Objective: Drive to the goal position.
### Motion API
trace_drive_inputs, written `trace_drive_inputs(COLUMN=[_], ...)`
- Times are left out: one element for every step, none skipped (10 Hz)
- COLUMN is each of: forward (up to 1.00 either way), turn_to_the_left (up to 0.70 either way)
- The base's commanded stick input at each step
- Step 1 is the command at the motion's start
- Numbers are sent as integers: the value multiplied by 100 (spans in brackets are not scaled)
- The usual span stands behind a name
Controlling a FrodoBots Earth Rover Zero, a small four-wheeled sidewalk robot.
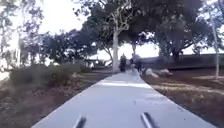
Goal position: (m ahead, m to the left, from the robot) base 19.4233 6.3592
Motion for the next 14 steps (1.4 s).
trace_drive_inputs(forward=[98,98,98,98,98,98,98,98,98,98,98,98,98,98], turn_to_the_left=[0,0,0,0,0,0,0,0,0,0,0,-4,-18,-39])
